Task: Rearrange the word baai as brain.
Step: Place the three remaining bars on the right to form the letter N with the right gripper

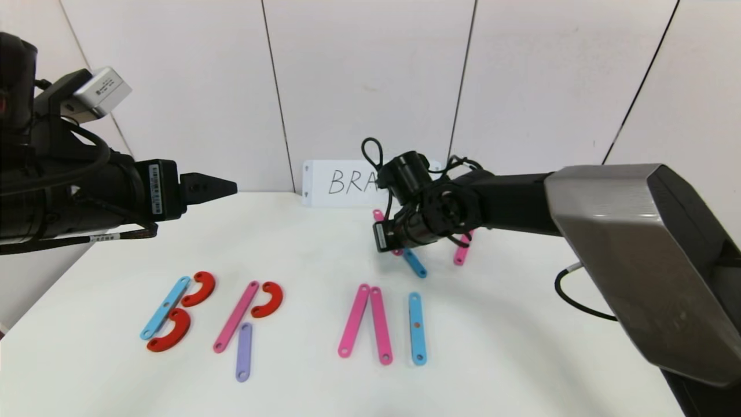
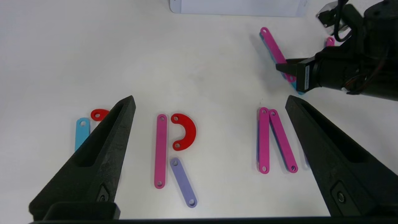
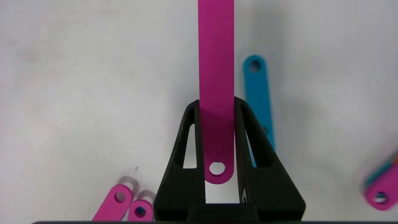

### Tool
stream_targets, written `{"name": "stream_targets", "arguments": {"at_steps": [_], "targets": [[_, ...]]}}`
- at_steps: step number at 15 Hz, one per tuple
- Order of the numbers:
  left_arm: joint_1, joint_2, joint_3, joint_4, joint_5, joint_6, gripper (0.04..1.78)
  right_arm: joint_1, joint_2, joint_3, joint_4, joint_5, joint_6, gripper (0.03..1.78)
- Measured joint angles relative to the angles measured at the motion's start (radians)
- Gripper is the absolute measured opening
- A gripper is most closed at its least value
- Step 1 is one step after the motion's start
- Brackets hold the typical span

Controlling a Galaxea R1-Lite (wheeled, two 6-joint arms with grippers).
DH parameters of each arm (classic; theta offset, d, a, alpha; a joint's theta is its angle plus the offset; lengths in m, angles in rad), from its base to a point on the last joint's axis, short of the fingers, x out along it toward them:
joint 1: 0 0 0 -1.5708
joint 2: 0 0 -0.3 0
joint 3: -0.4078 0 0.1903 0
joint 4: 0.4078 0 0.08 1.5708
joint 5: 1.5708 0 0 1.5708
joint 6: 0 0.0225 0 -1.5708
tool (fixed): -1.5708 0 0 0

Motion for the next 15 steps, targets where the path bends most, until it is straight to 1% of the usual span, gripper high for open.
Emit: {"name": "stream_targets", "arguments": {"at_steps": [2,4,7,9,12,13,15], "targets": [[0.000,0.000,0.000,0.001,-0.013,0.000,1.69,-0.021,-0.039,0.000,0.002,-0.034,-0.016,0.30],[-0.001,0.000,-0.001,0.001,-0.015,0.000,1.69,-0.045,-0.090,0.000,0.021,-0.053,-0.018,0.30],[-0.001,0.001,-0.002,0.001,-0.015,0.000,1.69,-0.071,-0.183,0.009,0.140,-0.073,0.003,0.30],[-0.001,0.001,-0.003,0.001,-0.015,0.000,1.69,-0.077,-0.250,0.014,0.237,-0.076,0.050,0.30],[-0.001,0.001,-0.003,0.002,-0.015,0.000,1.69,-0.066,-0.343,0.032,0.397,-0.084,0.155,0.30],[-0.001,0.001,-0.003,0.002,-0.016,-0.001,1.69,-0.058,-0.372,0.058,0.423,-0.096,0.191,0.30],[-0.001,0.001,-0.003,0.002,-0.016,0.000,1.69,-0.039,-0.427,0.140,0.429,-0.126,0.221,0.30]]}}
